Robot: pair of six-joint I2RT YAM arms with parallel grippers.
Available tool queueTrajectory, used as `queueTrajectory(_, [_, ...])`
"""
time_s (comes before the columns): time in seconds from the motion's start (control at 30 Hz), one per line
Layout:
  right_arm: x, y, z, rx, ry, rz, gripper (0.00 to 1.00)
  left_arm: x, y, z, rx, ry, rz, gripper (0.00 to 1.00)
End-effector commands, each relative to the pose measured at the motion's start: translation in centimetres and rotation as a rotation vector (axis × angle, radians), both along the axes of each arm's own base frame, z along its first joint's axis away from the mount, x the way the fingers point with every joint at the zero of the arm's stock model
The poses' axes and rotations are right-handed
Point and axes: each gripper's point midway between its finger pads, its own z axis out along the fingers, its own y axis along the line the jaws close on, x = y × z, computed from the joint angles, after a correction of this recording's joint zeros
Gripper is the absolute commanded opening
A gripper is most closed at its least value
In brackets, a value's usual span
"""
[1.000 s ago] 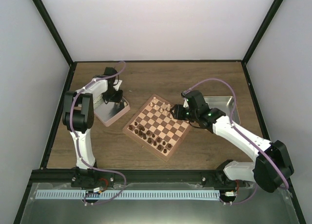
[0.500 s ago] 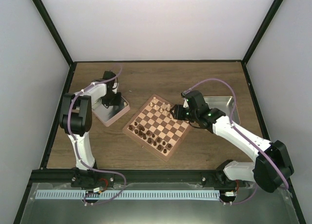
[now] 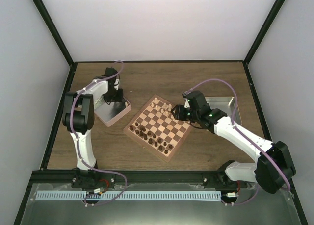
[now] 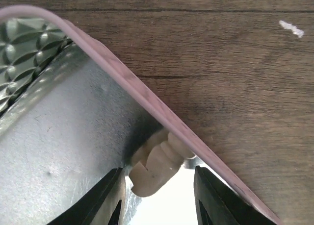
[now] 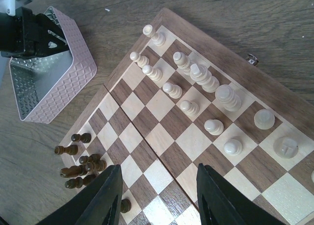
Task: Set up the chess pieces on the board
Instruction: Pick up the chess piece from the storage box.
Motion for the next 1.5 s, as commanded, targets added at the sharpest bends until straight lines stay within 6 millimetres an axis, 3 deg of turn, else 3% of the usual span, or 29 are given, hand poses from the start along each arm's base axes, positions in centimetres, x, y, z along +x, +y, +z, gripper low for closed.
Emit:
queueTrajectory(0.0, [0.0, -0.1, -0.2, 0.002, -0.001, -0.006, 0.44, 1.3, 0.4, -0.2, 0.045, -0.03, -0.026, 0.41])
queueTrajectory(0.23, [0.0, 0.0, -0.4, 0.003, 0.004, -0.002, 0.44, 2.0, 0.2, 0.1, 0.076, -0.06, -0.144, 0.44])
queueTrajectory(0.33, [0.1, 0.2, -0.6, 0.005, 0.011, 0.002, 0.43, 2.6, -0.5, 0.3, 0.057, -0.075, -0.214, 0.36])
queueTrajectory(0.53, [0.2, 0.0, -0.2, -0.004, 0.001, -0.007, 0.43, 0.8, -1.2, -0.7, 0.018, -0.031, -0.265, 0.23])
queueTrajectory(0.67, [0.2, 0.3, -0.2, 0.015, 0.006, 0.001, 0.43, 0.4, -1.2, -1.1, 0.011, -0.013, -0.261, 0.22])
queueTrajectory(0.8, [0.1, 0.3, 0.0, 0.017, 0.004, 0.002, 0.43, 0.1, -0.7, -1.7, 0.036, 0.004, -0.242, 0.28])
queueTrajectory(0.97, [-0.1, 0.1, 0.0, 0.017, -0.001, -0.001, 0.43, 0.2, -0.5, -1.6, 0.036, -0.002, -0.209, 0.14])
queueTrajectory(1.1, [-0.1, 0.2, 0.3, 0.027, -0.008, 0.004, 0.43, -0.3, -0.7, -0.4, 0.012, -0.002, -0.179, 0.04])
queueTrajectory(1.27, [-0.4, 1.5, 1.2, 0.083, -0.026, 0.071, 0.44, -3.3, -1.0, 1.6, -0.04, 0.026, -0.141, 0.04])
queueTrajectory(1.37, [-0.8, 3.4, 2.7, 0.174, -0.054, 0.16, 0.45, -5.1, -1.6, 3.8, -0.089, 0.002, -0.141, 0.04])
queueTrajectory(1.47, [-1.5, 5.9, 4.7, 0.303, -0.075, 0.282, 0.49, -5.8, -3.4, 7.5, -0.19, -0.079, -0.177, 0.04])
